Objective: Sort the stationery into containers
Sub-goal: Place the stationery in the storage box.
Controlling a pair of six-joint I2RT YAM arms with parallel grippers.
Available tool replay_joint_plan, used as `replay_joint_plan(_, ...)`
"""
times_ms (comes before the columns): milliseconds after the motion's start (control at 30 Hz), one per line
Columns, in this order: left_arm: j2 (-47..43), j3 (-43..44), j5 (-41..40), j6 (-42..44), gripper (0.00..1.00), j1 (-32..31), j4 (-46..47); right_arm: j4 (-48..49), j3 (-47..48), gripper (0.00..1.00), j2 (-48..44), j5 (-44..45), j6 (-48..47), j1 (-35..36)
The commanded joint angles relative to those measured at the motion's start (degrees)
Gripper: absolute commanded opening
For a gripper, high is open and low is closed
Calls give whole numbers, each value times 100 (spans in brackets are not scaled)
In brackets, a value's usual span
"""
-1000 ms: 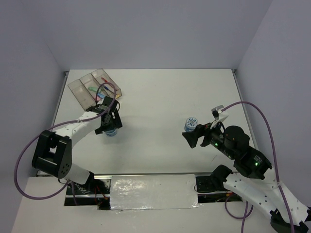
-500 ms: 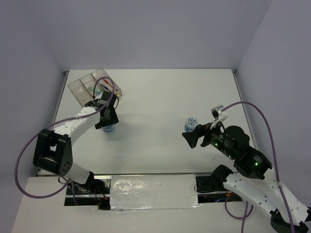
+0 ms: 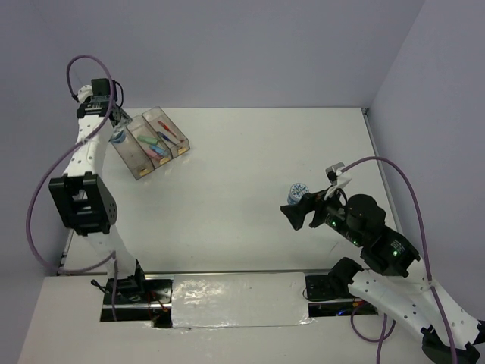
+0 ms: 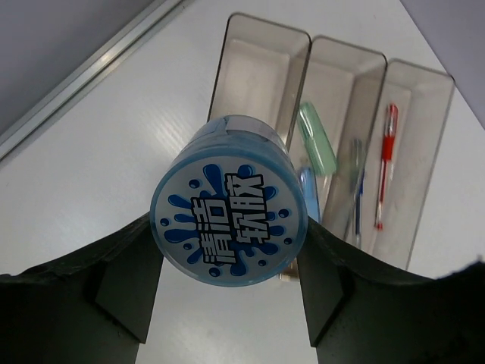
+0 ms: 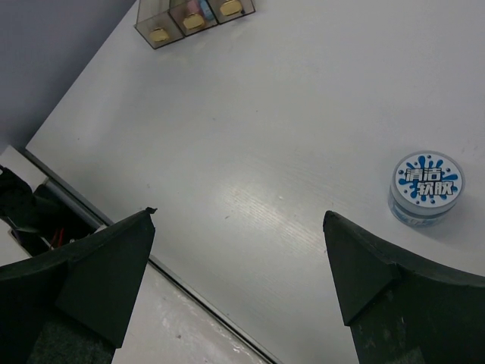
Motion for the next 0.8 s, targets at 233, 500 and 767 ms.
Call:
replay_joint_plan(233, 1916, 1649, 534, 409, 0, 534, 834, 410, 119, 100, 270, -226, -74, -10)
replay_joint_plan(500, 2153, 1605, 701, 497, 9, 754, 1169, 560, -13, 100, 305, -534, -100, -10)
replay_joint_plan(767, 2461, 1526, 851, 488, 39, 833, 1213, 648, 22, 100, 490, -578, -109, -10)
